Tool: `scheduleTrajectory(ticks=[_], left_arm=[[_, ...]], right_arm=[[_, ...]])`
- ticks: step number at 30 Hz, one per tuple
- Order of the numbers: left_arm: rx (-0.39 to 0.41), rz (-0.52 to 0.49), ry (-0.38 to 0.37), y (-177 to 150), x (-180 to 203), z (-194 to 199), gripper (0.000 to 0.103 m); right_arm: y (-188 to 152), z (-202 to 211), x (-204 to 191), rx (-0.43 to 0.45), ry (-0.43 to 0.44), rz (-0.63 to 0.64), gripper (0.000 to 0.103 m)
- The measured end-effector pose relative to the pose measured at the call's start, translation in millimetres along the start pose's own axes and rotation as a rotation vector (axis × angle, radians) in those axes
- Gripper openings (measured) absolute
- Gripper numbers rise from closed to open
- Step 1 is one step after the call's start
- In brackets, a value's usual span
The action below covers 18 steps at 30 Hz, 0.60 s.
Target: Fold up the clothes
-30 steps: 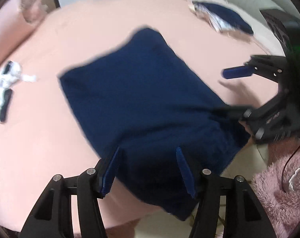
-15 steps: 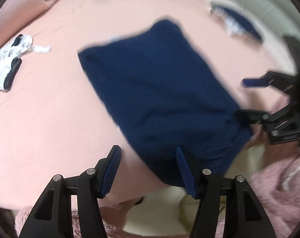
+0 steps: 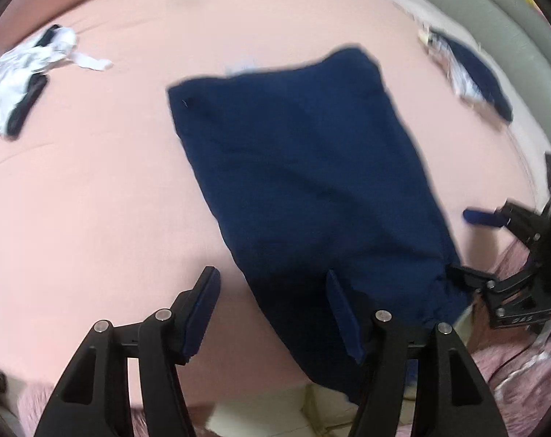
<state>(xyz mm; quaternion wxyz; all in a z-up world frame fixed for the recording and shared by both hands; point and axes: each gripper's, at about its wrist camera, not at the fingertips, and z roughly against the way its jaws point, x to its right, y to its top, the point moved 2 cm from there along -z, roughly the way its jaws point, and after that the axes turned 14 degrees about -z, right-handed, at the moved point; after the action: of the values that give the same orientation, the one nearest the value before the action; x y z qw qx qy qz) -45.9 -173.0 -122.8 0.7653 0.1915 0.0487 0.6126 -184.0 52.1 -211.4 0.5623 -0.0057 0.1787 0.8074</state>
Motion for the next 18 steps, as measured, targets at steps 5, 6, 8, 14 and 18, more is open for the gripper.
scheduleTrajectory(ticks=[5,6,8,14,18], left_arm=[[-0.058,0.209,-0.099,-51.3,-6.6,11.9,0.058],[-0.067,0.244,-0.112,-61.9,-8.3,12.2,0.058],[-0.069,0.295,-0.153,-80.9,-9.7,13.2,0.058],[-0.022,0.305,-0.234,-108.3,-10.4,12.9,0.057],[0.003,0.334,-0.250,-118.5,-24.9,9.7,0.054]], right_arm=[[-9.5,17.0,-10.3,-0.024,0.116,-0.036,0.077],[-17.8,21.0,-7.9,-0.035,0.130,-0.049,0.069],[-36.9,25.9,1.8,-0.062,0.154,-0.086,0.057],[-61.4,25.9,12.3,-0.106,0.219,-0.120,0.051],[-69.1,33.6,25.2,-0.101,0.214,-0.106,0.048]])
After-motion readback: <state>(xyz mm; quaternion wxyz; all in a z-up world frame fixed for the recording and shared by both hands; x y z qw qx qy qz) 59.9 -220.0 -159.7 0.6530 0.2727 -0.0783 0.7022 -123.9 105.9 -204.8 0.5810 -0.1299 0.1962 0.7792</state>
